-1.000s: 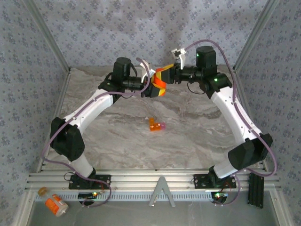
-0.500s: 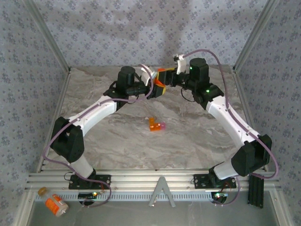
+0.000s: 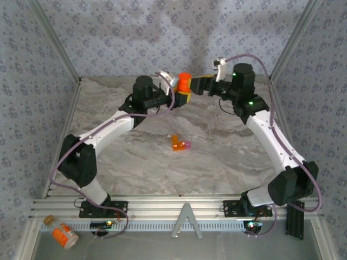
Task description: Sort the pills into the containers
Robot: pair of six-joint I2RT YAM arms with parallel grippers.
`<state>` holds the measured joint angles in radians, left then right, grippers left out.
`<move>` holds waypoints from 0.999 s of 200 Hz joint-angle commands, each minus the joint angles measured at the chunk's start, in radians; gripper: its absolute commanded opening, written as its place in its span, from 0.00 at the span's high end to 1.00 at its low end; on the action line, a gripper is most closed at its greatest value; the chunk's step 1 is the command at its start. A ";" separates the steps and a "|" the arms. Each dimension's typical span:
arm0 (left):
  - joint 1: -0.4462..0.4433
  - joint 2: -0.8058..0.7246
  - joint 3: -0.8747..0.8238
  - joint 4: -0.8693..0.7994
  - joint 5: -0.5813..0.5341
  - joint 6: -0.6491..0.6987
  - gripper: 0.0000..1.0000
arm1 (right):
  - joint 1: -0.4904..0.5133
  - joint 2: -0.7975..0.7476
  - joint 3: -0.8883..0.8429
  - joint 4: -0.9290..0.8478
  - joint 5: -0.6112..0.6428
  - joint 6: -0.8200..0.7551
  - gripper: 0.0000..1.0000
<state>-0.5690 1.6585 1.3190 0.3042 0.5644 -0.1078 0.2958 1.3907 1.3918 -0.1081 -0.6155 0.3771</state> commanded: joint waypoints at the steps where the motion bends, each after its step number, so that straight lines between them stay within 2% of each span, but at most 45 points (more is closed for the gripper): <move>1: 0.045 -0.045 0.013 0.074 0.176 -0.025 1.00 | -0.045 -0.047 0.038 -0.051 -0.189 -0.050 0.11; 34: 0.070 -0.014 0.100 -0.029 0.408 -0.010 1.00 | -0.047 0.055 0.199 -0.189 -0.324 -0.104 0.11; 71: 0.068 0.017 0.176 -0.139 0.528 0.019 1.00 | 0.006 0.146 0.346 -0.330 -0.322 -0.187 0.11; 99: 0.065 0.026 0.206 -0.206 0.551 0.055 1.00 | 0.027 0.176 0.392 -0.366 -0.321 -0.209 0.11; 136: 0.061 0.030 0.208 -0.220 0.556 0.063 1.00 | 0.038 0.184 0.399 -0.376 -0.324 -0.216 0.15; 175: 0.056 0.037 0.215 -0.237 0.561 0.070 1.00 | 0.047 0.184 0.395 -0.375 -0.325 -0.215 0.15; 200: 0.056 0.038 0.218 -0.240 0.561 0.072 1.00 | 0.052 0.187 0.394 -0.377 -0.325 -0.215 0.21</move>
<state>-0.5068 1.7000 1.4956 0.0616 1.0885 -0.0605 0.3386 1.5719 1.7569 -0.4683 -0.9138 0.1806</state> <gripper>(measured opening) 0.508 0.819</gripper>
